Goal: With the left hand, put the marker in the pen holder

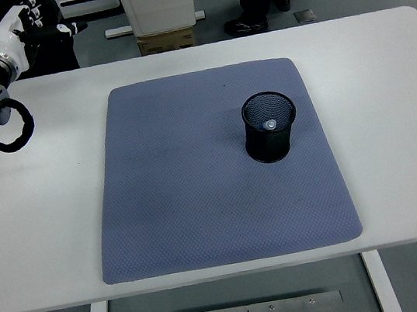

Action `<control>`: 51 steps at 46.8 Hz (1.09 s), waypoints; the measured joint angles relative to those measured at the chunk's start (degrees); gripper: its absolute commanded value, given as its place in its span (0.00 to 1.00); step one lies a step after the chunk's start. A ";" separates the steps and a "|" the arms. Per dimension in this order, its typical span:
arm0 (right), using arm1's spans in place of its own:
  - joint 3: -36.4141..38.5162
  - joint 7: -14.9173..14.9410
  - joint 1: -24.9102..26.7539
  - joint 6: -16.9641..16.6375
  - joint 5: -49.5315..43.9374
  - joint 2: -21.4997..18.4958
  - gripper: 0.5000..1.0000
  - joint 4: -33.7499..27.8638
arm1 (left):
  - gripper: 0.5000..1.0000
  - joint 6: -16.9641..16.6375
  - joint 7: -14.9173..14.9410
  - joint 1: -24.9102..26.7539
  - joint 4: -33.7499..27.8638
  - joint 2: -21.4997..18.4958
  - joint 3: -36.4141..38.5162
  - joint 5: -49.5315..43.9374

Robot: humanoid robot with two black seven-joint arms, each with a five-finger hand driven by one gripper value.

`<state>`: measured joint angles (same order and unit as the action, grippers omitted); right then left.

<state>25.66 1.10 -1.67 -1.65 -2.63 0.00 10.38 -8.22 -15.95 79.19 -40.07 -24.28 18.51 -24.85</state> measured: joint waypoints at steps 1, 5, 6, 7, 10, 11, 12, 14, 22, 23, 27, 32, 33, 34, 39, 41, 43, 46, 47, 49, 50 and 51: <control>0.00 0.00 0.00 -0.01 0.00 0.00 1.00 0.00 | 0.95 0.01 -0.51 -0.58 0.00 -0.01 -0.69 0.00; 0.00 0.00 -0.01 0.02 0.00 0.00 1.00 0.03 | 0.98 0.04 -2.85 -3.06 0.02 -0.11 -3.59 0.00; 0.00 0.01 0.00 0.02 0.00 0.00 1.00 0.02 | 0.98 0.08 -3.38 -3.66 0.02 -0.12 -4.30 0.01; 0.00 0.00 0.00 0.03 -0.01 0.00 1.00 0.02 | 0.98 0.11 -3.80 -4.18 0.01 -0.13 -4.88 0.02; 0.00 0.00 0.00 0.04 -0.03 0.00 1.00 0.03 | 1.00 0.23 -5.41 -6.13 0.01 -0.06 -6.93 0.03; 0.00 0.00 0.00 0.03 -0.03 0.00 1.00 0.03 | 1.00 0.30 -6.08 -7.01 0.01 -0.02 -7.79 0.04; 0.00 0.01 0.00 0.03 -0.03 0.00 1.00 0.02 | 1.00 0.33 -6.64 -7.63 0.00 0.05 -8.56 0.04; 0.00 0.01 0.00 0.03 -0.03 0.00 1.00 0.01 | 1.00 0.39 -7.72 -8.76 0.00 0.21 -10.05 0.05; 0.00 -0.02 0.00 0.01 -0.02 0.00 1.00 0.01 | 1.00 0.57 -11.53 -12.98 -0.01 0.71 -16.43 0.28; 0.00 -0.02 0.00 0.02 -0.01 0.00 1.00 0.02 | 1.00 0.58 -11.77 -13.32 -0.01 0.71 -17.10 0.30; 0.00 -0.02 0.00 0.02 -0.01 0.00 1.00 0.01 | 1.00 0.62 -12.23 -14.62 -0.06 0.77 -19.64 0.39; 0.00 -0.02 0.00 0.03 -0.01 0.00 1.00 0.02 | 1.00 0.72 -12.37 -16.78 -0.10 0.94 -22.08 0.46; 0.00 -0.02 0.00 0.02 -0.01 0.00 1.00 0.02 | 1.00 0.74 -12.40 -17.69 -0.10 1.19 -22.95 0.67; 0.00 -0.02 0.00 0.02 -0.01 0.00 1.00 0.02 | 1.00 0.74 -12.40 -17.81 -0.11 1.24 -23.08 0.72; 0.00 -0.01 -0.02 -0.01 -0.01 0.01 1.00 -0.01 | 1.00 0.80 -13.62 -19.53 -0.10 1.34 -25.00 2.27; 0.00 -0.02 0.00 -0.01 -0.01 0.00 1.00 0.01 | 1.00 0.83 -13.89 -20.01 -0.13 1.55 -25.66 2.85; 0.00 -0.01 -0.01 -0.01 -0.01 0.00 1.00 0.00 | 1.00 0.82 -13.93 -20.49 -0.12 1.95 -26.12 3.24; 0.00 0.00 0.00 -0.02 -0.01 0.00 1.00 0.00 | 1.00 0.83 -13.94 -21.34 -0.12 2.45 -26.91 3.79; 0.00 0.00 0.00 -0.01 -0.01 0.00 1.00 -0.01 | 1.00 0.83 -13.98 -21.70 -0.11 2.65 -27.18 3.96; 0.00 0.01 0.00 -0.01 -0.01 0.00 1.00 0.00 | 1.00 0.84 -14.03 -22.44 -0.12 2.98 -27.58 4.21; 0.00 0.00 0.00 -0.01 -0.01 0.00 1.00 0.00 | 1.00 0.84 -14.08 -22.69 -0.12 3.10 -27.76 4.34; 0.00 0.01 0.00 0.00 -0.01 0.00 1.00 0.01 | 1.00 0.84 -14.36 -23.09 -0.10 3.33 -28.13 4.60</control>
<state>25.66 1.11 -1.67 -1.64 -2.64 0.00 10.38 -7.38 -30.31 56.10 -40.16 -20.95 -9.63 -20.25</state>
